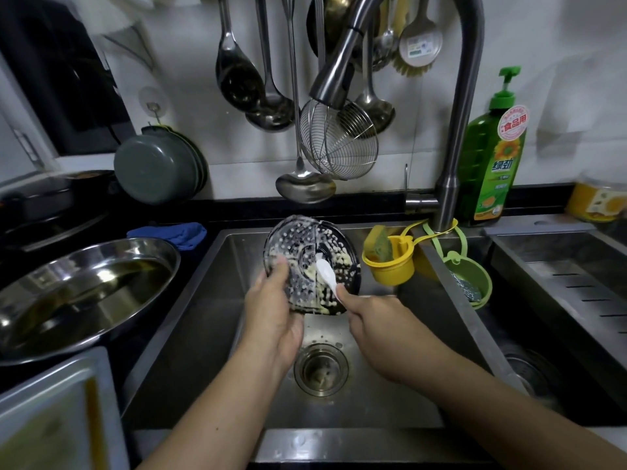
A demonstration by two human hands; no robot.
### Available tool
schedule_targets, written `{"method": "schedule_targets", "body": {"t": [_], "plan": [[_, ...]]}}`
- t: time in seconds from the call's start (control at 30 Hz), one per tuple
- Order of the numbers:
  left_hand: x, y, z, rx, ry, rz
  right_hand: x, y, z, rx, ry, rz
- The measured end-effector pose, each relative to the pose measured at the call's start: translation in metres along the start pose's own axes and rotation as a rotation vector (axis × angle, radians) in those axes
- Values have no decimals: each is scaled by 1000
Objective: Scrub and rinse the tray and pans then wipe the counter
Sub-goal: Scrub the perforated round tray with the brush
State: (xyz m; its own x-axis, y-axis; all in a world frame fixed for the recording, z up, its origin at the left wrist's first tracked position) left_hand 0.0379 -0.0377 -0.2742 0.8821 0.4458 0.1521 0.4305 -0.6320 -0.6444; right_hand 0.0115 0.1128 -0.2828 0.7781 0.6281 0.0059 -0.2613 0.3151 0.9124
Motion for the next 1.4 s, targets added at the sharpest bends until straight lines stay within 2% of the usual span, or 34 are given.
{"method": "schedule_targets", "body": {"t": [0.07, 0.13, 0.17, 0.2, 0.27, 0.37, 0.43, 0.57, 0.73, 0.9, 0.93, 1.0, 1.1, 1.17, 1.3, 1.4], "plan": [[3, -4, 5, -53, 33, 46, -4, 0, -6, -166, 1, 46], [2, -4, 7, -114, 32, 39, -2, 0, -12, -393, -14, 71], [1, -3, 7, -129, 28, 26, 0, -1, -14, -427, -13, 70], [0, -1, 6, -142, 25, 12, 1, 0, -16, -373, -17, 65], [-2, 1, 3, -173, 24, -18, 0, 4, -20, -65, -59, 18], [-3, 1, -1, -154, 49, -12, -3, 15, -18, 267, -147, -154], [-5, 2, -2, -153, 67, -7, -3, 19, -17, 330, -153, -222], [-4, 2, 2, -145, 104, 18, -11, 25, -36, 223, -168, -325], [-13, 12, -2, -64, 51, -40, -3, 11, -27, -6, -13, -124], [-10, 6, 2, -83, 42, -9, -15, 25, -38, 108, -120, -309], [-10, 5, 2, -80, 36, -23, -14, 25, -40, 107, -135, -303], [-14, 10, -1, -42, 18, -74, -8, 18, -37, 55, -100, -190], [-21, 19, -7, 34, -13, -123, 4, -1, -17, -19, 79, 29], [-20, 21, -9, 55, -22, -129, -2, 2, -18, -3, 65, -2], [-19, 18, -7, 70, -56, -124, -14, 18, -40, 101, -145, -184], [-20, 20, -7, 101, -61, -146, -3, 0, -20, -62, 0, -34]]}}
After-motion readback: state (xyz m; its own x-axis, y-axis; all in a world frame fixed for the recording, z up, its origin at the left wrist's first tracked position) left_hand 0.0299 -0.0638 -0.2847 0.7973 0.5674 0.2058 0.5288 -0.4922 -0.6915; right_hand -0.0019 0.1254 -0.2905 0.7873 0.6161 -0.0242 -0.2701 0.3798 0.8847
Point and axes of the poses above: each hand's wrist, its own x-axis away from the middle knuckle, its own y-axis out of the back of the hand, z = x × y, the point moved 1 cm from there along -x, towards the middle knuckle, and after that the axes turned 5 degrees about z, right-handed, at the moved point
